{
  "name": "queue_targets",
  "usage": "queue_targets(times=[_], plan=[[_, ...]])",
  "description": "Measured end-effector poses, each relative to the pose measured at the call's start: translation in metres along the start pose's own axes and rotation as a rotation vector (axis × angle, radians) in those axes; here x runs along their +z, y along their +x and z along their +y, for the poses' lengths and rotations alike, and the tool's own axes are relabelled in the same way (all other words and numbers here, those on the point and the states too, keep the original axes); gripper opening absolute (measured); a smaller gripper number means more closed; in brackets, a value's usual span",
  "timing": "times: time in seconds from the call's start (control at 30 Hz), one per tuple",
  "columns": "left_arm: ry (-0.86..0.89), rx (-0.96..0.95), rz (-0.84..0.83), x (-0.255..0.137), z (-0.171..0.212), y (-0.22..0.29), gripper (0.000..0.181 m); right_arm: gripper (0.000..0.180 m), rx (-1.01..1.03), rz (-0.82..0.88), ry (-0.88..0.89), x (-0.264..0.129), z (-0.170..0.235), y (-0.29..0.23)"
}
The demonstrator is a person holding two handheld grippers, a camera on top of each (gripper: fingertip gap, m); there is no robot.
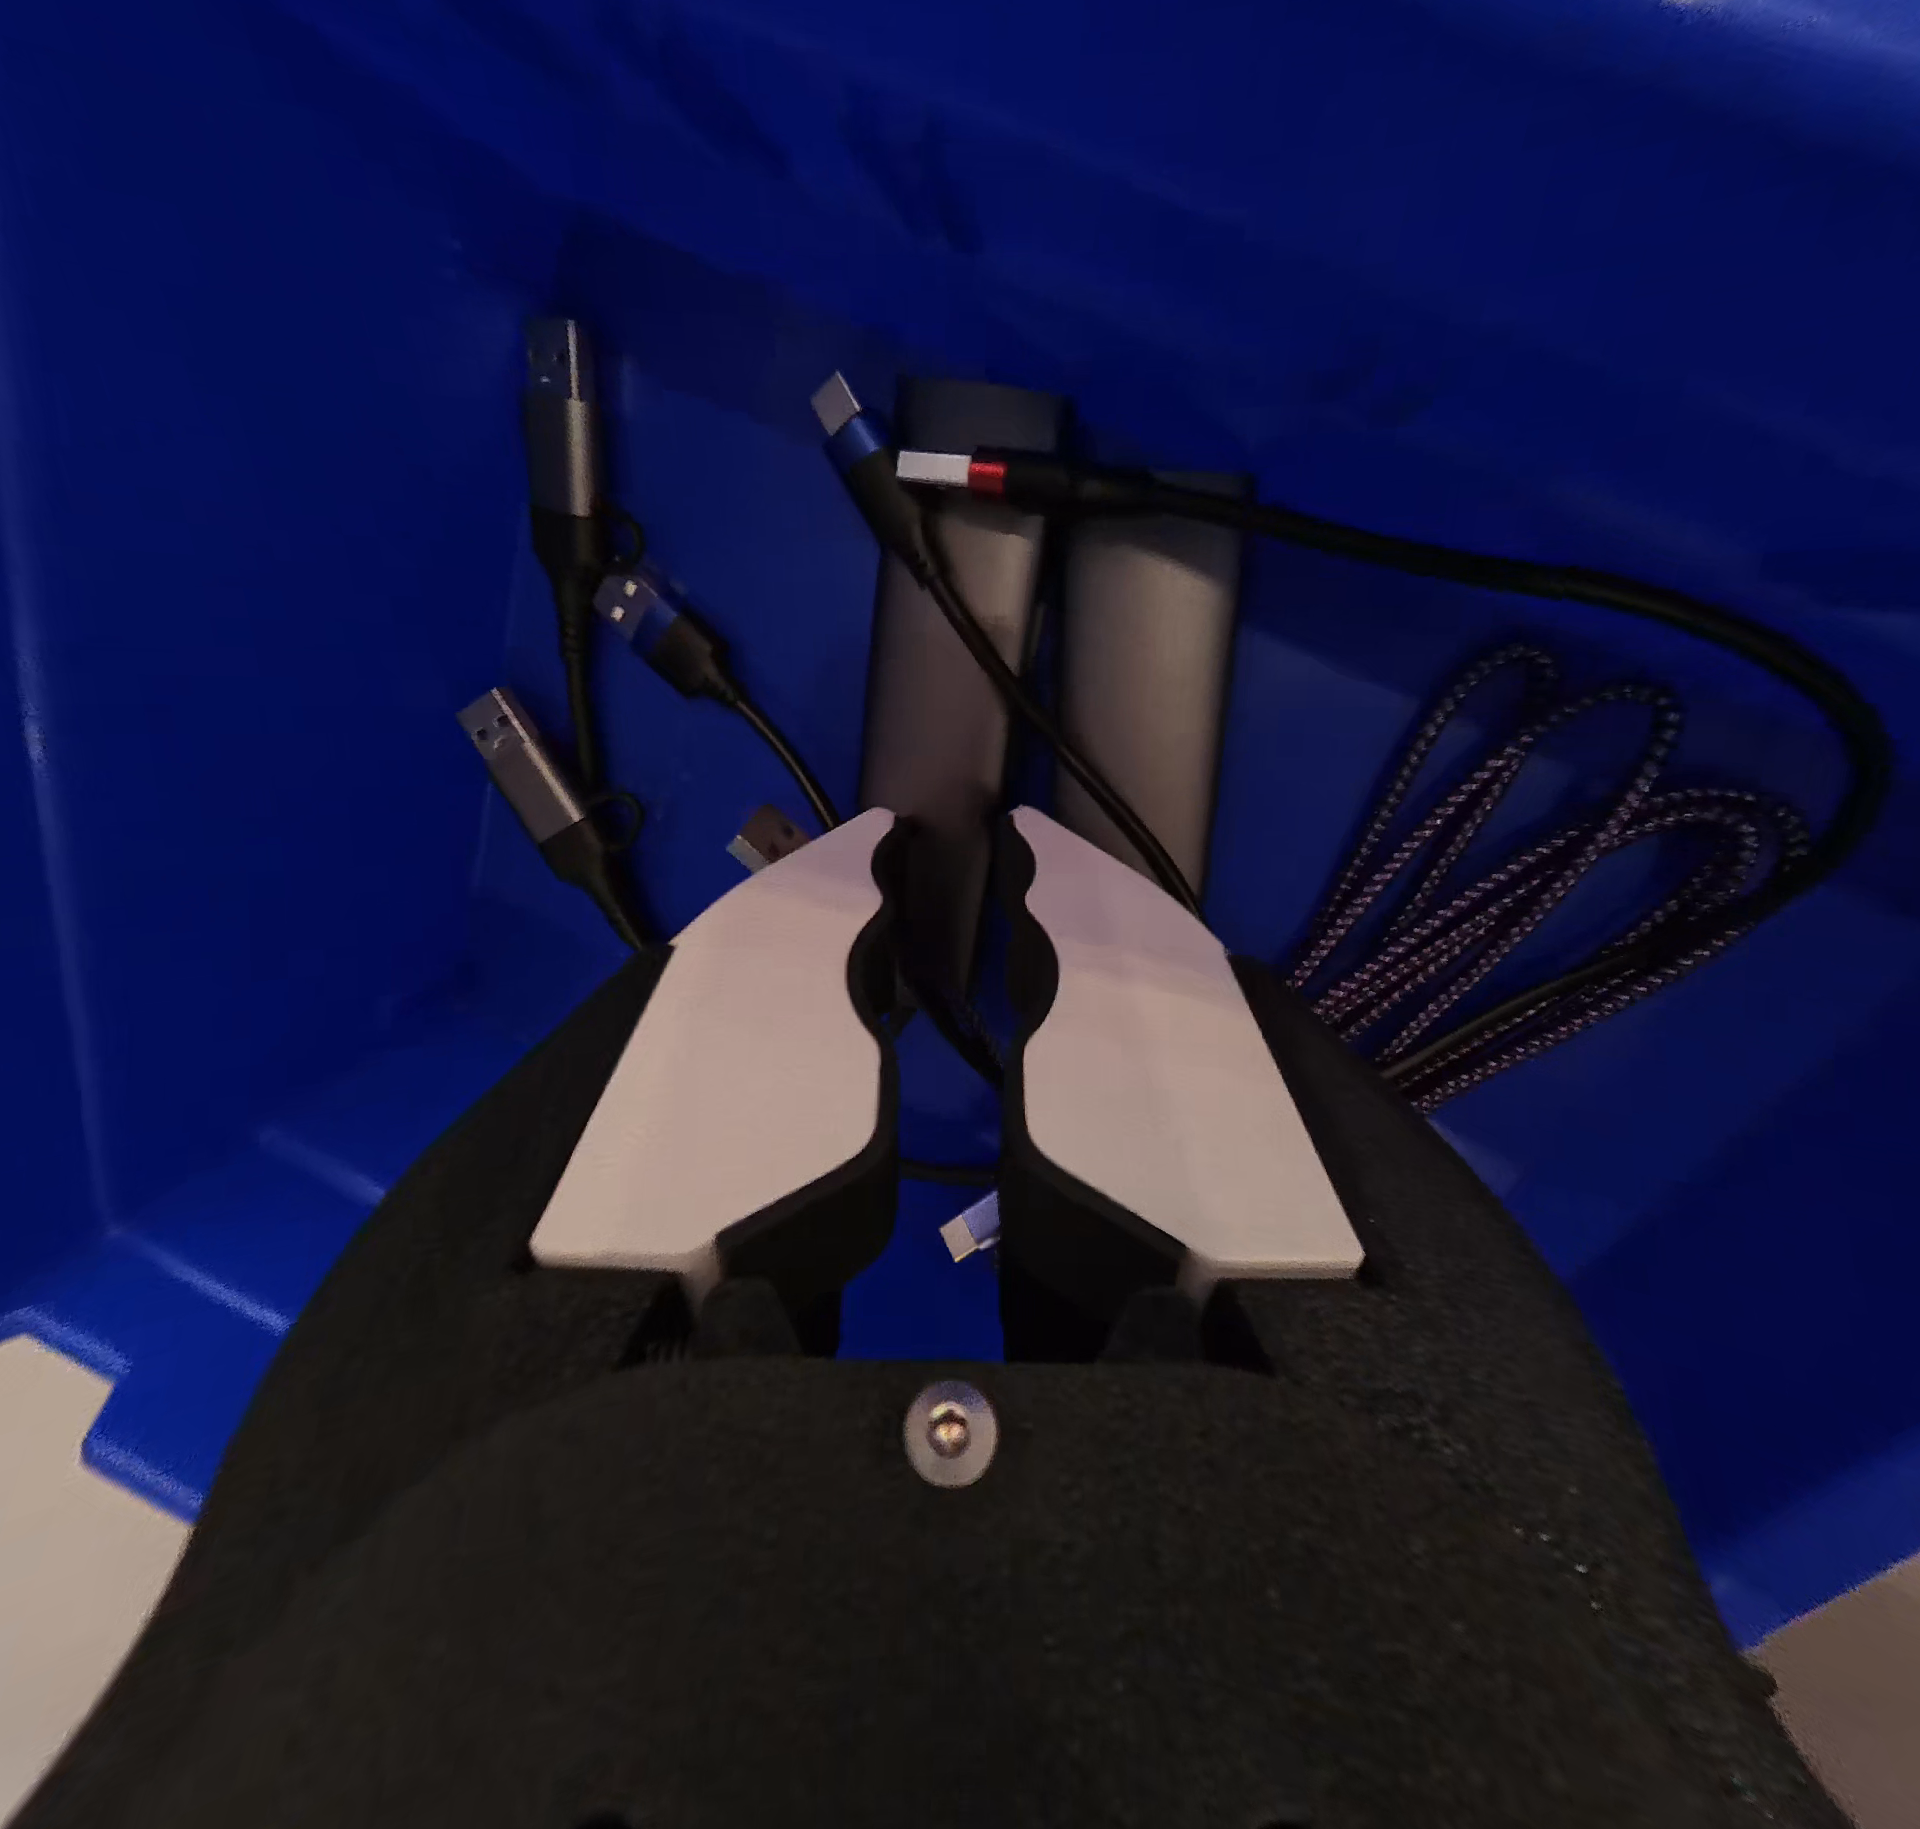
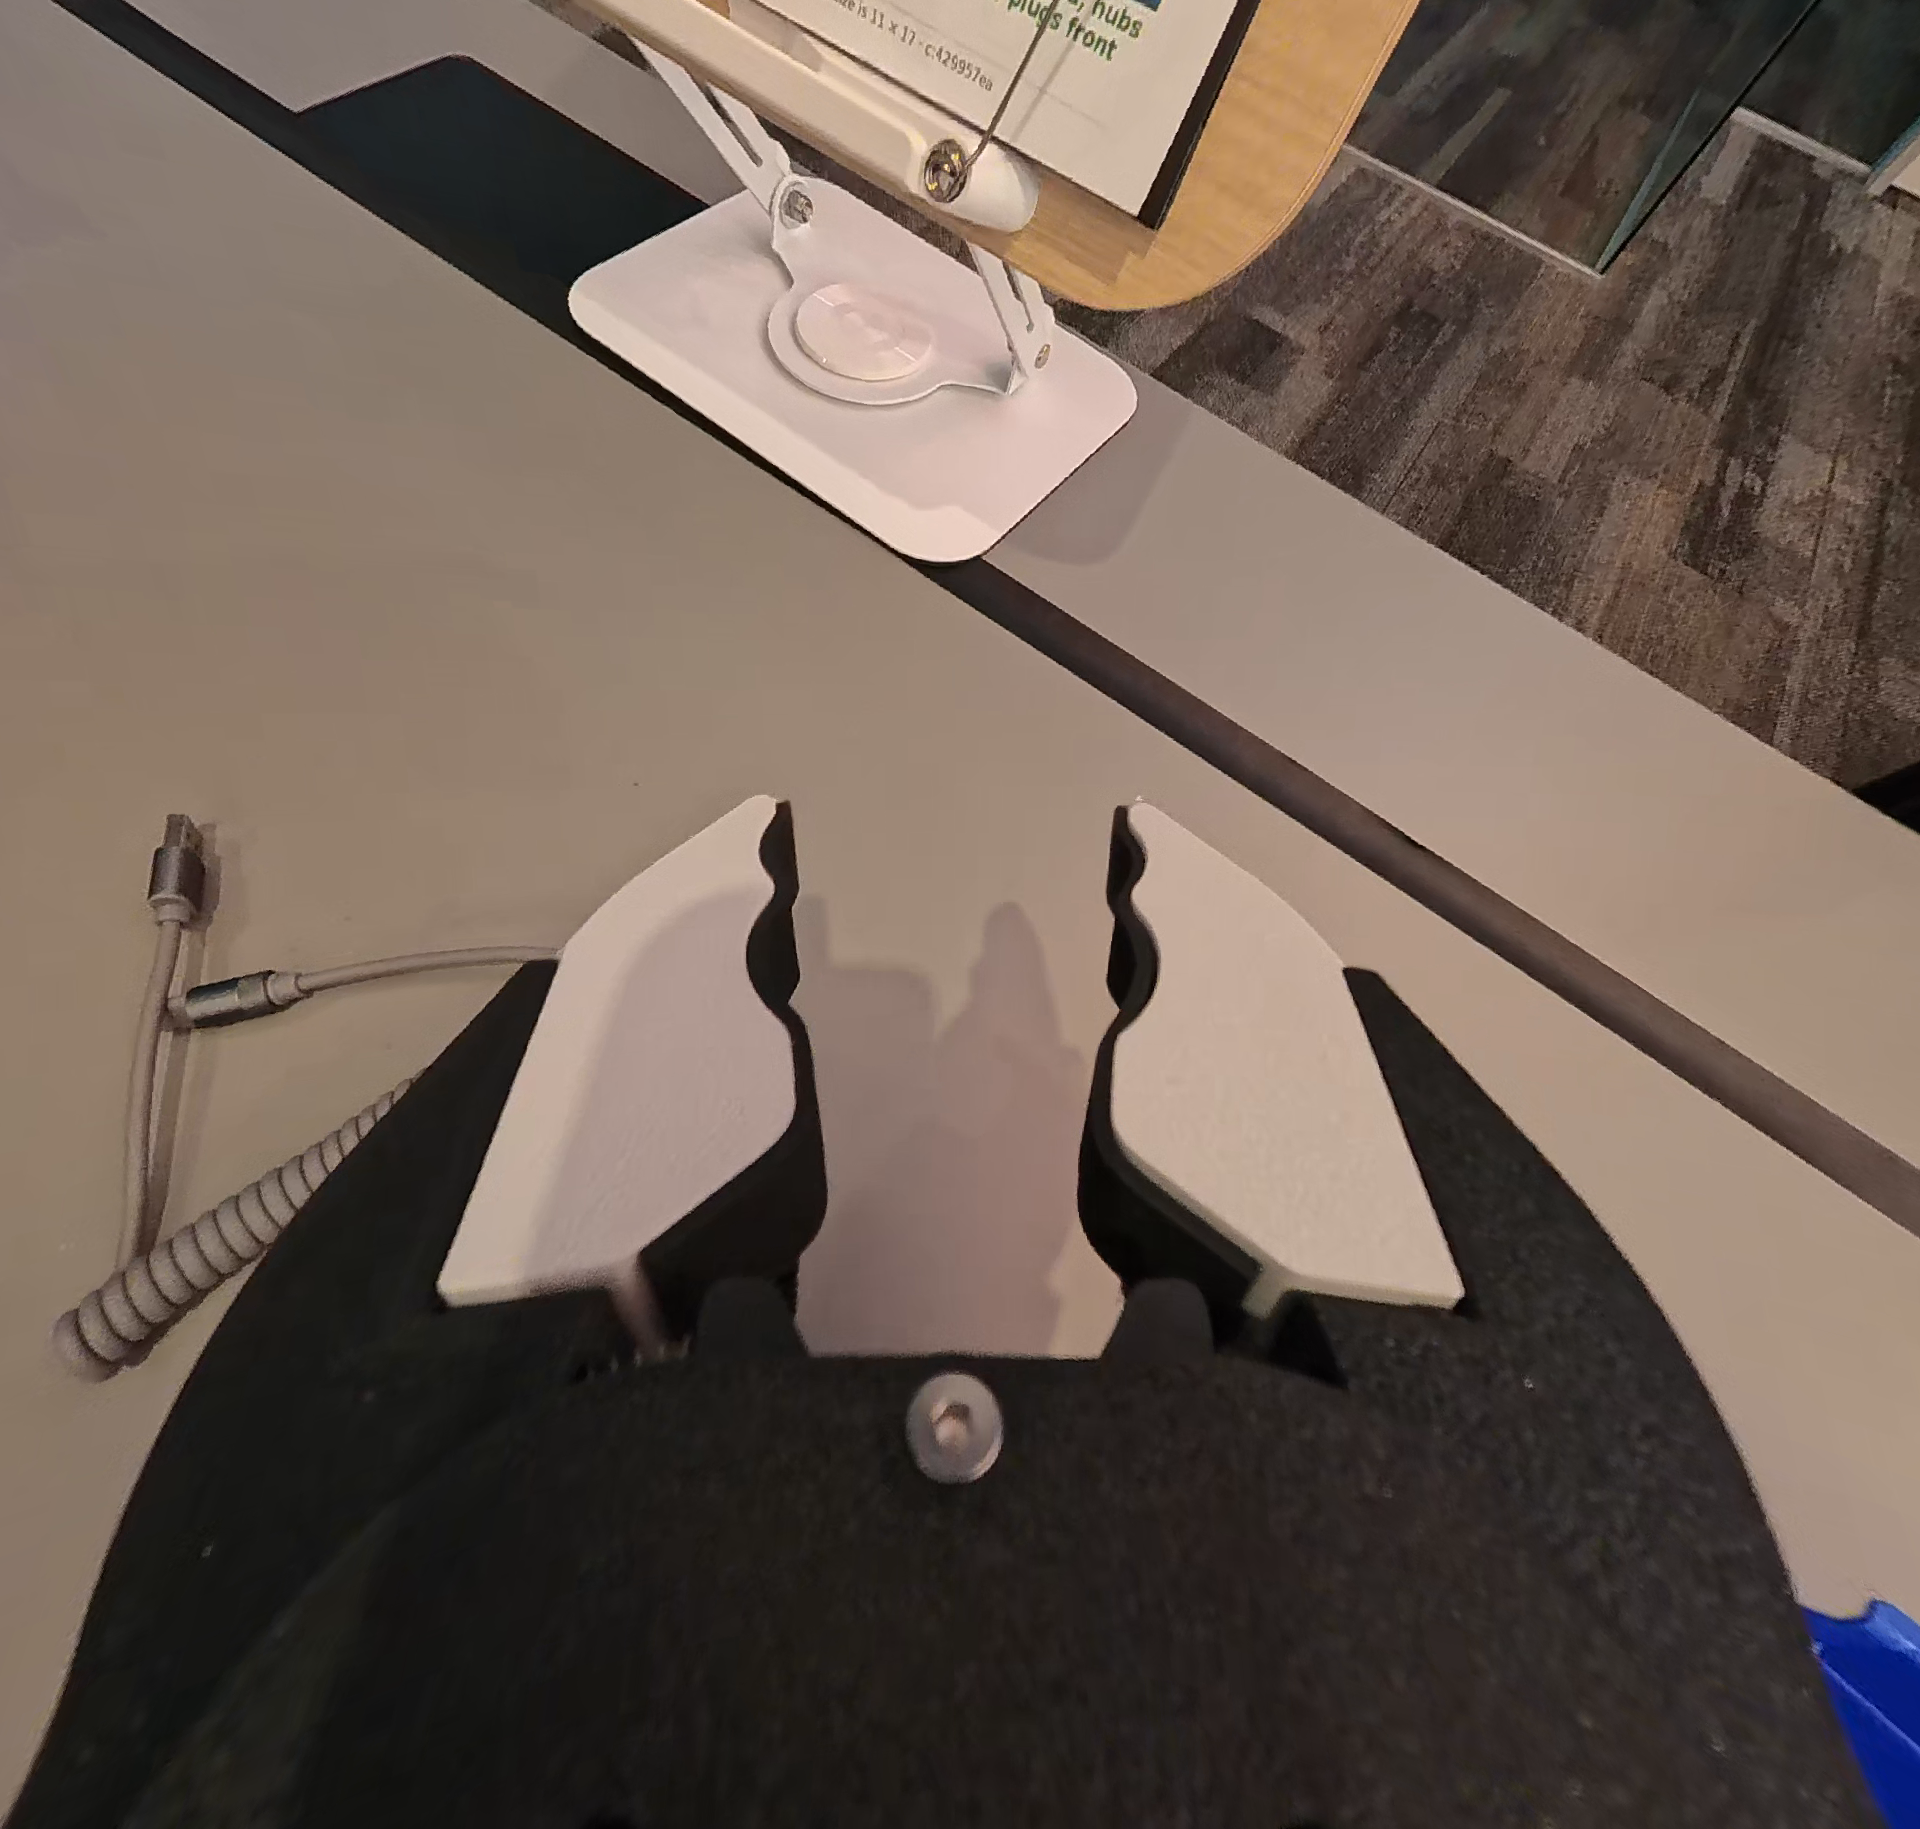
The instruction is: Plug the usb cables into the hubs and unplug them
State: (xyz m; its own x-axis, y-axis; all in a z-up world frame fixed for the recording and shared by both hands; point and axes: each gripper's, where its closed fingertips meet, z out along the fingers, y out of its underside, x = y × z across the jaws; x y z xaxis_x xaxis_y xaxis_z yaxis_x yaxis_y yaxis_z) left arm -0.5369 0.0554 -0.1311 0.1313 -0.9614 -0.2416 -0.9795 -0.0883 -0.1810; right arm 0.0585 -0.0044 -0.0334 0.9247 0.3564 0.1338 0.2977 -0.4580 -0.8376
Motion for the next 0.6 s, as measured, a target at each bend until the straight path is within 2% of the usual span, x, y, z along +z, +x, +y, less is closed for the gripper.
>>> queue_targets(times=[0.13,0.3,0.6], plan=[[-0.016,0.017,0.052,0.001,-0.002,-0.002,0.017,0.057,0.0,-0.005,-0.015,0.002,0.004,0.0],[-0.074,0.046,0.083,0.008,-0.002,-0.005,0.029,0.057,-0.004,-0.014,-0.016,0.003,0.004,-0.002],[-0.123,0.075,0.115,0.016,-0.002,-0.008,0.031,0.057,-0.006,-0.01,-0.031,0.004,0.007,0.0]])
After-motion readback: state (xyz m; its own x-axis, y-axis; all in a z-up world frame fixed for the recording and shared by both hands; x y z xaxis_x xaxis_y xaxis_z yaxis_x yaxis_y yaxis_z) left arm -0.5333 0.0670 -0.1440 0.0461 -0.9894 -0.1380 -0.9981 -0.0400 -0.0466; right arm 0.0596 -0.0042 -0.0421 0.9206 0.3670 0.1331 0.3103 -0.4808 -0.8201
